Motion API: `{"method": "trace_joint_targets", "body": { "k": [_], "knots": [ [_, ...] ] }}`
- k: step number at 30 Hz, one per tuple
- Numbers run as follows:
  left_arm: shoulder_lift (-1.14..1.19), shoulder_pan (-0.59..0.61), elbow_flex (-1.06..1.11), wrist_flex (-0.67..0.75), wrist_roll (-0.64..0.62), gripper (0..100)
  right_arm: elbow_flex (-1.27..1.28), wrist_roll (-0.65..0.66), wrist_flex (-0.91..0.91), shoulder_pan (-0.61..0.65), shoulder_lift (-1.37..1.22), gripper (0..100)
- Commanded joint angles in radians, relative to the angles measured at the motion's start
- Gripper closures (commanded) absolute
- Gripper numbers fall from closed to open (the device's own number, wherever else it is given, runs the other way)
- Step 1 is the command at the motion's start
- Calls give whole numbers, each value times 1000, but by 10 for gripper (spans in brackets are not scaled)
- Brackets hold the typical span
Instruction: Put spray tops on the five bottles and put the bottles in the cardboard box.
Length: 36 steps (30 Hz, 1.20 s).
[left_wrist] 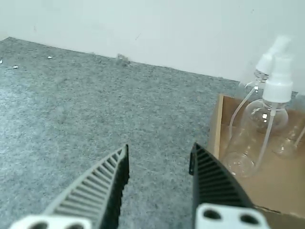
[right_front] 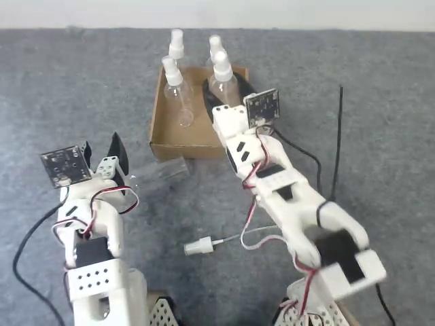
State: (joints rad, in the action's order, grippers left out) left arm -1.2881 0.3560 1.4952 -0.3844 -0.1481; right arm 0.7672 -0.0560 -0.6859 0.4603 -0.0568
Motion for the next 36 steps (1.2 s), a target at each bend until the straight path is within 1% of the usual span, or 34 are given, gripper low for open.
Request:
{"method": "trace_joint_targets", "body": {
  "k": [1,9,13,17,29,33,36],
  "knots": [
    [-15,5,-12,37,-3,808,-147,-12,-38,-38,-74,991],
    [-15,5,-12,37,-3,808,-281,-15,-41,-48,-252,991],
    [-15,5,-12,37,-3,808,-318,-9,-128,-47,-344,991],
    [-15,5,-12,37,-3,808,-348,-9,-165,-51,-415,991],
    [-15,5,-12,37,-3,808,-374,-9,-168,-51,-478,991],
    [-15,5,-12,37,-3,808,-374,-8,-239,-51,-507,991],
    [-15,5,-12,37,-3,808,-374,-8,-246,-50,-522,991]
  ]
}}
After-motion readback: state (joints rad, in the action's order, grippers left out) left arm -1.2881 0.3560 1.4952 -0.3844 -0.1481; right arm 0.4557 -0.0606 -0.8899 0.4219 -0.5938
